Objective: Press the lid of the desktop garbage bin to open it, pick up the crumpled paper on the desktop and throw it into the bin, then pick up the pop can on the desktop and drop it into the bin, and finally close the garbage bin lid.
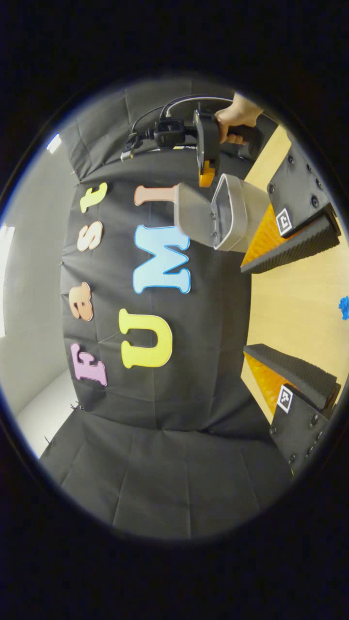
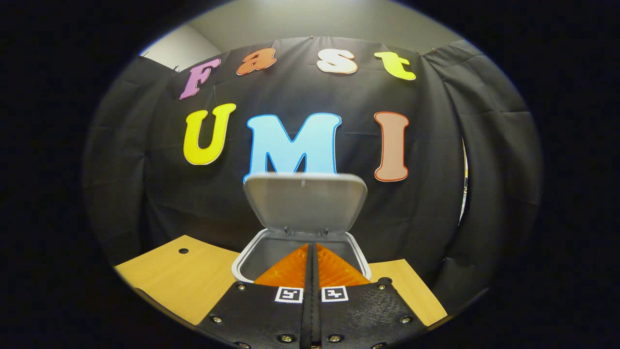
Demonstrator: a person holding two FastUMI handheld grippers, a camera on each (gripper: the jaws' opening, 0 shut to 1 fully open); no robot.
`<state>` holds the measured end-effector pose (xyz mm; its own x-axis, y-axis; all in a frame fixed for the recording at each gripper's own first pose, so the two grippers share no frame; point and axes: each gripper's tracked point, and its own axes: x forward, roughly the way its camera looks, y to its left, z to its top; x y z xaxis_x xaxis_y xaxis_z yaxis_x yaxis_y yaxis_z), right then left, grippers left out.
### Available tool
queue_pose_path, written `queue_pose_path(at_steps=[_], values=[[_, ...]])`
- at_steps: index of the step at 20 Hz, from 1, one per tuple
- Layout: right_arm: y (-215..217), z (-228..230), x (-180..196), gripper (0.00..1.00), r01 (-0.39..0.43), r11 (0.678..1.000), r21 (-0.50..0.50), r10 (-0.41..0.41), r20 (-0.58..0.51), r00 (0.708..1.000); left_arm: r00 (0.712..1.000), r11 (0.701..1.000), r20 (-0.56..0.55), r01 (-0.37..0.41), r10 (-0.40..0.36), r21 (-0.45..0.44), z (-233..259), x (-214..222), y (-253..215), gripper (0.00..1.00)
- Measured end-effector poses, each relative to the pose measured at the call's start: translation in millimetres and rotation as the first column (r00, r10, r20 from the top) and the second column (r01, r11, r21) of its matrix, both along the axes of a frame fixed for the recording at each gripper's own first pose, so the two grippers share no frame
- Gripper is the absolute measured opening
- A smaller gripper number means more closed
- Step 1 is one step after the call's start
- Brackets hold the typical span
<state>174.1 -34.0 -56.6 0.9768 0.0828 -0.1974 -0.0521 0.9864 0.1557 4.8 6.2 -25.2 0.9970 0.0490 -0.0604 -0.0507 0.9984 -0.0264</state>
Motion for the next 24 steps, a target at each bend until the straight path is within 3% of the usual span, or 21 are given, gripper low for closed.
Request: queue_pose_path(at_steps=[9,18,20,23,24], values=[[-4.9,22.3,-27.8,0.0,0.002,1.0,-0.007,-0.002,0.053,0.999,1.0,1.0,-0.012,0.011,-0.011,0.008,-9.8,-7.7,-8.7,0.96],[4.9,26.9,-80.0,0.0,0.002,1.0,0.03,-0.004,0.073,0.997,0.995,0.999,-0.096,0.04,-0.04,-0.003,-67.4,-11.1,-8.9,0.95],[8.5,25.8,-91.1,0.04,0.002,1.0,0.015,-0.003,0.08,0.997,0.991,0.998,-0.125,0.056,-0.057,-0.009,-84.5,-12.6,-11.0,0.95],[11.0,20.2,-105.7,0.21,0.016,1.0,-0.005,-0.015,0.07,0.997,0.983,0.997,-0.167,0.077,-0.077,-0.004,-110.8,-16.6,-10.6,0.95],[15.4,16.4,-112.6,0.21,0.011,1.0,-0.001,-0.011,0.058,0.998,0.979,0.996,-0.184,0.085,-0.085,-0.008,-120.4,-18.2,-11.5,0.95]])
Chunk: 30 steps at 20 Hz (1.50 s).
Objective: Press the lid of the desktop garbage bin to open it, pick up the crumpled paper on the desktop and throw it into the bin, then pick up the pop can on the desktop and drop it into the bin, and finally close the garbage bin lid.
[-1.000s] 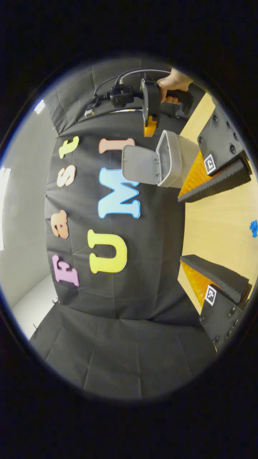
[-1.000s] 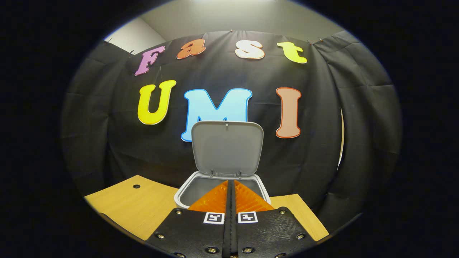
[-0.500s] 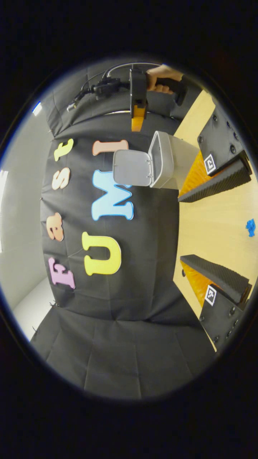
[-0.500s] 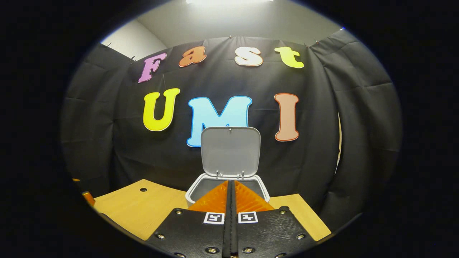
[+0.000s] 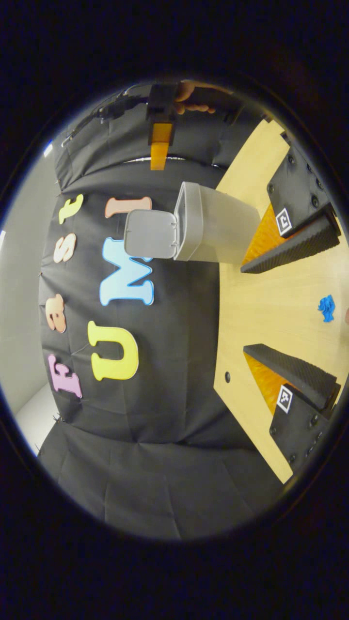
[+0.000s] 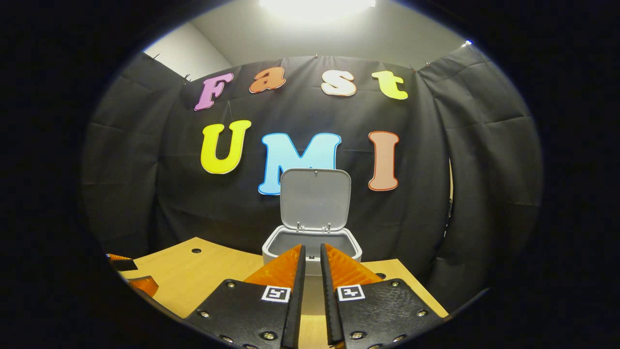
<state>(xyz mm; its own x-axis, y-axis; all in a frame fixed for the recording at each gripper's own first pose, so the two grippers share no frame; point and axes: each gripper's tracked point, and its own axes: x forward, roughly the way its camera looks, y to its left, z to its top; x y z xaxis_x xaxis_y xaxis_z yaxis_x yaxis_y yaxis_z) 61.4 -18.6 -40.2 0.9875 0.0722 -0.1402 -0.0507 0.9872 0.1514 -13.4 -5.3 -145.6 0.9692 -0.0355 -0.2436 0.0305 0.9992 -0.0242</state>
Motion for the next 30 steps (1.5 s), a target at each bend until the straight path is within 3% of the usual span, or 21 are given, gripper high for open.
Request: queue_pose_path(at_steps=[1,4,8,10,11,22,27,30], values=[[4.1,-5.6,-4.3,0.29,0.001,1.0,0.004,0.0,-0.016,1.0,1.0,1.0,-0.016,0.008,-0.008,-0.004,-9.3,-1.7,-0.7,0.95],[13.4,-20.7,-20.7,0.38,-0.006,1.0,0.0,0.006,-0.056,0.998,0.997,0.999,-0.069,0.032,-0.032,-0.006,-40.6,-7.5,-1.2,0.95],[27.4,-29.8,-39.9,0.58,-0.024,1.0,-0.016,0.023,-0.09,0.996,0.985,0.997,-0.155,0.075,-0.077,-0.016,-85.3,-13.5,-1.6,0.97],[30.4,-32.5,-46.9,0.86,-0.016,0.999,-0.028,0.013,-0.103,0.995,0.975,0.995,-0.197,0.101,-0.102,-0.013,-105.5,-13.6,-2.1,0.96],[31.4,-32.4,-48.9,0.94,-0.006,1.0,-0.029,0.003,-0.103,0.995,0.97,0.993,-0.216,0.114,-0.114,-0.012,-117.0,-14.4,-2.4,0.96],[38.0,-31.0,-81.7,0.96,0.067,0.995,-0.075,-0.077,-0.131,0.988,0.879,0.988,-0.455,0.152,-0.141,-0.013,-238.8,-30.9,2.3,0.96],[31.1,-27.0,-93.3,0.96,0.088,0.994,-0.072,-0.097,-0.136,0.986,0.841,0.991,-0.526,0.12,-0.131,-0.055,-267.6,-38.4,3.3,0.96],[30.1,-21.2,-93.7,0.96,0.09,0.994,-0.065,-0.097,-0.123,0.988,0.843,0.992,-0.524,0.119,-0.121,-0.038,-267.9,-38.4,7.0,0.92]])
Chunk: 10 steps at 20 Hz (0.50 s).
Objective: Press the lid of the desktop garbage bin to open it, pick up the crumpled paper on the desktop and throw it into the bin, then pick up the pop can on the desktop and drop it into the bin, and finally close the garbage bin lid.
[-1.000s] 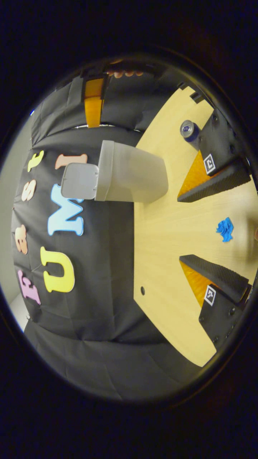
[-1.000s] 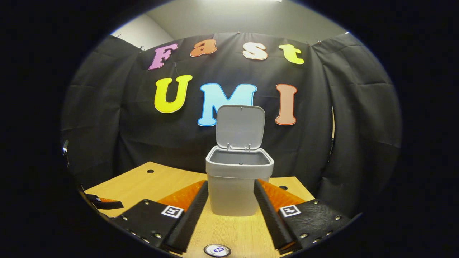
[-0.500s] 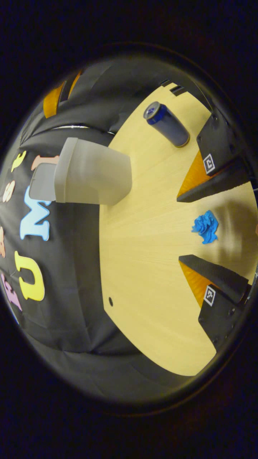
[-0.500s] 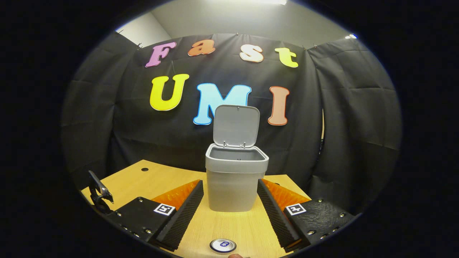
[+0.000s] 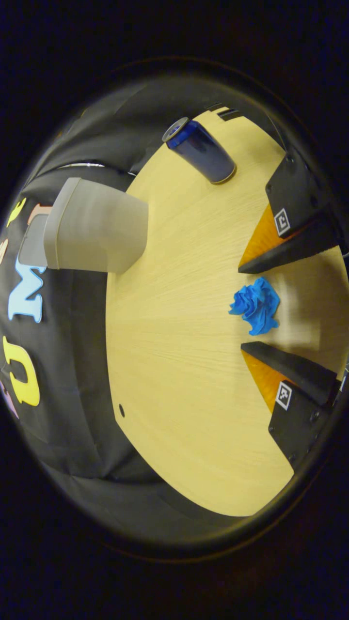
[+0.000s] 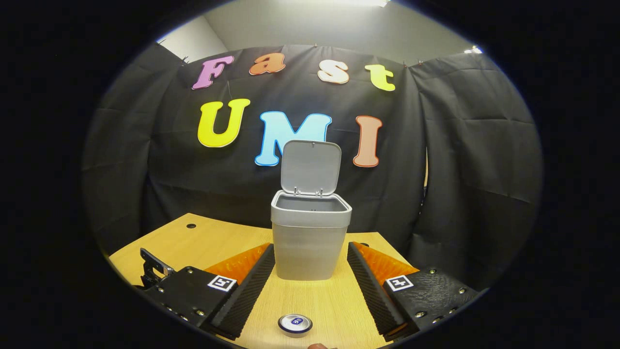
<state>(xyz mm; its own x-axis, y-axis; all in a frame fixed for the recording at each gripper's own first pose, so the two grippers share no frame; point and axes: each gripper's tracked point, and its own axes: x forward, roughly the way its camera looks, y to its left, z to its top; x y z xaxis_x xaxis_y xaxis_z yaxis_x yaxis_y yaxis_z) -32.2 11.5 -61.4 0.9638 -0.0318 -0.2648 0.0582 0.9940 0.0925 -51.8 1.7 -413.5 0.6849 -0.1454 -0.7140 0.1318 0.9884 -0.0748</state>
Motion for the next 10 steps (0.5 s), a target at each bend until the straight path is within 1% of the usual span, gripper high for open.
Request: queue_pose_path(at_steps=[3,5,6,7,8,9,10], values=[[0.3,4.3,3.2,0.96,-0.015,1.0,0.001,0.015,0.015,1.0,1.0,0.999,0.003,-0.001,0.001,0.042,-4.8,-0.8,3.9,0.77],[-0.4,6.2,5.8,0.96,-0.022,1.0,0.009,0.022,0.024,0.999,1.0,0.997,0.006,-0.002,0.002,0.071,-5.9,0.1,9.2,0.66],[-0.6,5.8,6.1,0.96,-0.026,1.0,0.017,0.026,0.027,0.999,1.0,0.998,0.004,0.0,0.0,0.069,-5.2,0.8,9.0,0.58],[-0.9,4.6,6.2,0.96,-0.028,0.999,0.024,0.028,0.027,0.999,1.0,0.997,0.007,0.0,-0.001,0.076,-5.8,-0.7,11.2,0.55],[-1.5,4.0,6.7,0.96,-0.03,0.999,0.03,0.029,0.027,0.999,1.0,0.997,0.003,-0.02,0.02,0.077,-4.9,0.6,15.2,0.53],[-1.9,3.7,6.7,0.96,-0.034,0.999,0.035,0.033,0.028,0.999,1.0,0.997,0.005,-0.02,0.019,0.077,-4.7,2.4,13.7,0.31],[-3.2,1.8,6.0,0.96,-0.037,0.999,0.036,0.036,0.029,0.999,1.0,0.996,0.004,-0.017,0.017,0.089,-4.5,1.9,14.6,0.3]])
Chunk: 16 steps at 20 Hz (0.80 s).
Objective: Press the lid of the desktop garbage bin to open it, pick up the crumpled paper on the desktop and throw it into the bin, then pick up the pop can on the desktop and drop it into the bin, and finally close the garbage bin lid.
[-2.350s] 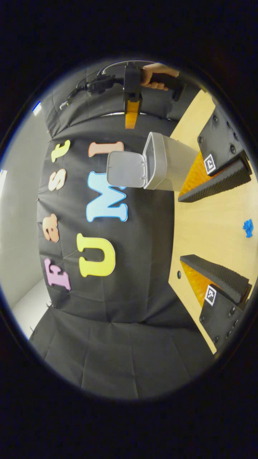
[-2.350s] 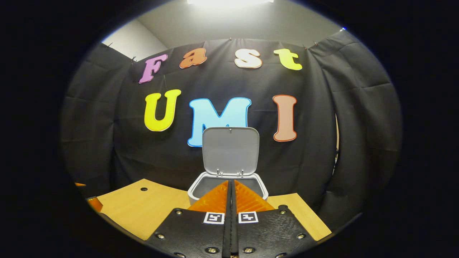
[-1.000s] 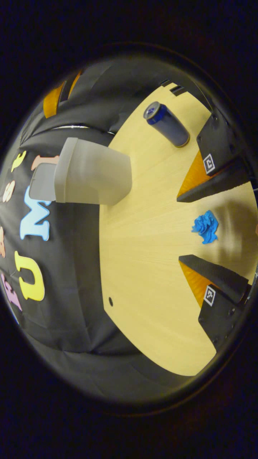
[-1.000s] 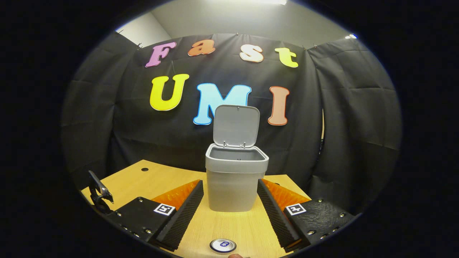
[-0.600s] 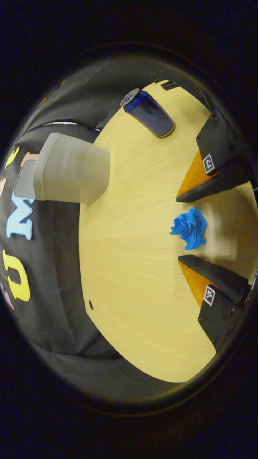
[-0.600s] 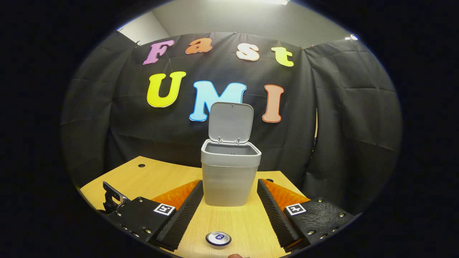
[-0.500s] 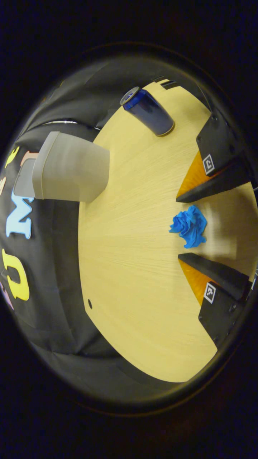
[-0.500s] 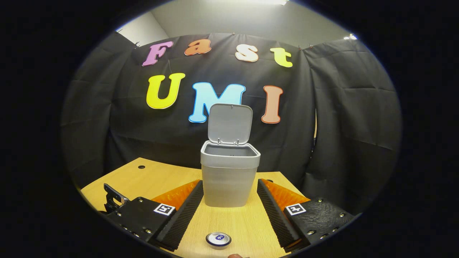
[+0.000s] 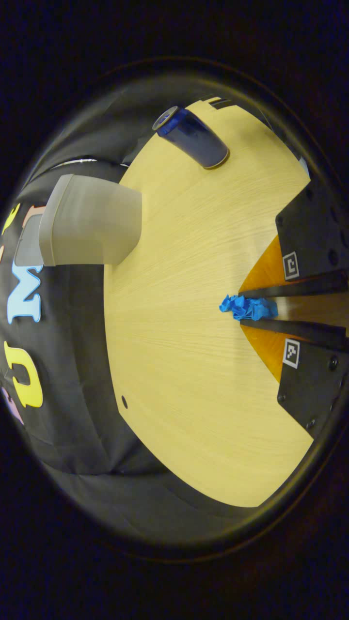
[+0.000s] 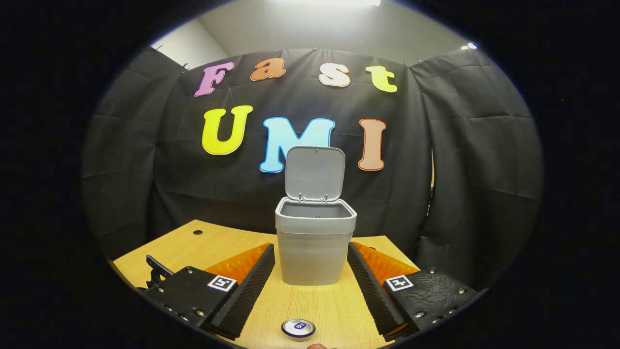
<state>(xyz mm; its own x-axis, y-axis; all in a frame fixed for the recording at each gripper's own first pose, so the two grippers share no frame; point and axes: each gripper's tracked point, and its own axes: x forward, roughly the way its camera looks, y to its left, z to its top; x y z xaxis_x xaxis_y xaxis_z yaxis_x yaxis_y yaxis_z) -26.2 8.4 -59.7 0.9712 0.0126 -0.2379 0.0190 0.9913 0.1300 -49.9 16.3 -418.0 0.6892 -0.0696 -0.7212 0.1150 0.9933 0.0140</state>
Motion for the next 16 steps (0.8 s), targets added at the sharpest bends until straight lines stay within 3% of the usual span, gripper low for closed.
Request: queue_pose_path(at_steps=[2,7,16], values=[[-4.1,0.2,-0.7,0.96,-0.002,1.0,-0.002,0.002,0.005,1.0,1.0,1.0,-0.002,-0.001,0.001,0.003,1.8,-0.5,-2.8,0.21],[-18.8,0.1,0.0,0.96,0.011,1.0,0.015,-0.012,0.021,1.0,0.998,1.0,0.054,0.026,-0.027,0.006,27.1,10.9,-12.9,0.21],[-34.3,0.9,1.8,0.96,0.014,1.0,-0.002,-0.014,0.058,0.998,0.979,0.999,0.205,0.014,-0.004,-0.046,114.1,64.5,-26.7,0.21]])
